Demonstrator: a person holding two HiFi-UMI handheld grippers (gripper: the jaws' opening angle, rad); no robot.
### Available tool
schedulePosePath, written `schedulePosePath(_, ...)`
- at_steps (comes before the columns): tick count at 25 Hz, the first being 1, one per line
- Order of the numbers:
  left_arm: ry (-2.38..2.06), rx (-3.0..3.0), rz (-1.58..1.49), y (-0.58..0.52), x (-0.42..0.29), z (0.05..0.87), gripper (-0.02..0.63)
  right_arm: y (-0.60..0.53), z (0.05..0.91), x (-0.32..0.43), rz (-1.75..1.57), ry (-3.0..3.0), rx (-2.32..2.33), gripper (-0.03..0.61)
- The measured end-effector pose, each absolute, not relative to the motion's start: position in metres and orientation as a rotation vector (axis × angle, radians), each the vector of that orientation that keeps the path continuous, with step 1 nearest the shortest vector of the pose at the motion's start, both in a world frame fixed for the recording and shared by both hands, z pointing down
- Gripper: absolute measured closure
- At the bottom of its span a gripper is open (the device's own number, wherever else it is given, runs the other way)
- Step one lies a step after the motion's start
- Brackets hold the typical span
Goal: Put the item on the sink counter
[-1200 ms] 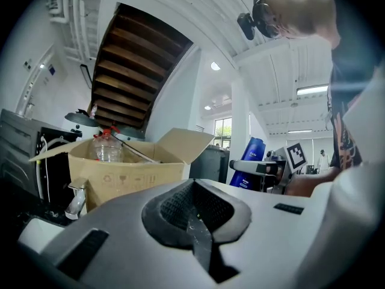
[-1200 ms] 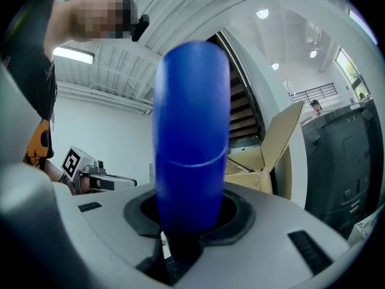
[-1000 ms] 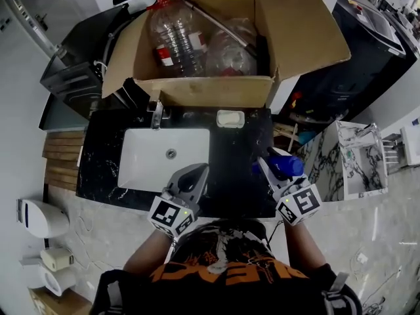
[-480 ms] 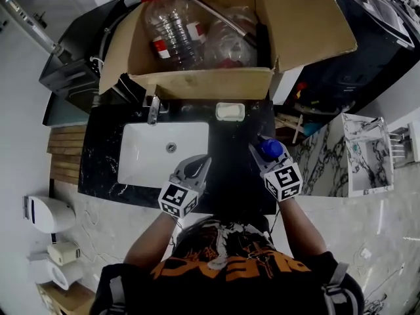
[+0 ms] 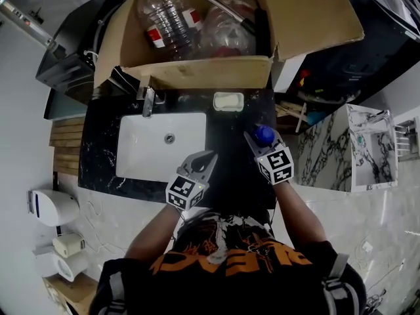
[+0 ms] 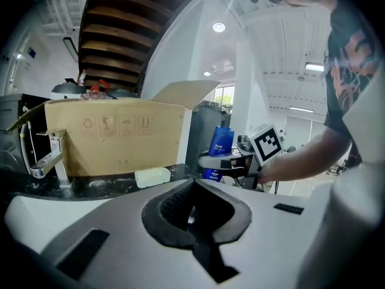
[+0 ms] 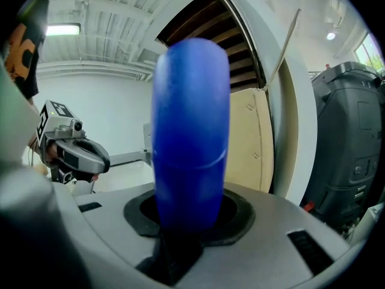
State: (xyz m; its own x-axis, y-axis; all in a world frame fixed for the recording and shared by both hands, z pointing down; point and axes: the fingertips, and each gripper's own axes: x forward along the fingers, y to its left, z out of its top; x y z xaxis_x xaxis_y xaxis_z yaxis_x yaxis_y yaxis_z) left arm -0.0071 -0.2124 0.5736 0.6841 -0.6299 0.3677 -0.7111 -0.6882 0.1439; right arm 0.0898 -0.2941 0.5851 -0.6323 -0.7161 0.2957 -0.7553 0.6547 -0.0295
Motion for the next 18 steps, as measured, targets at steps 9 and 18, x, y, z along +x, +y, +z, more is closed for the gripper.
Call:
schedulePosePath(9,-1.067,2.590,0.457,-0.212,0.002,0.587,0.595,-0.301,0.613,0.088,0.235,-2.582,1.134,0.442)
schedulePosePath(18,-1.056,2.569,0.456,-0.210,0.007,0.594,0.595,-0.290,0.631,0.077,0.150,-2.581,1.051,0.443)
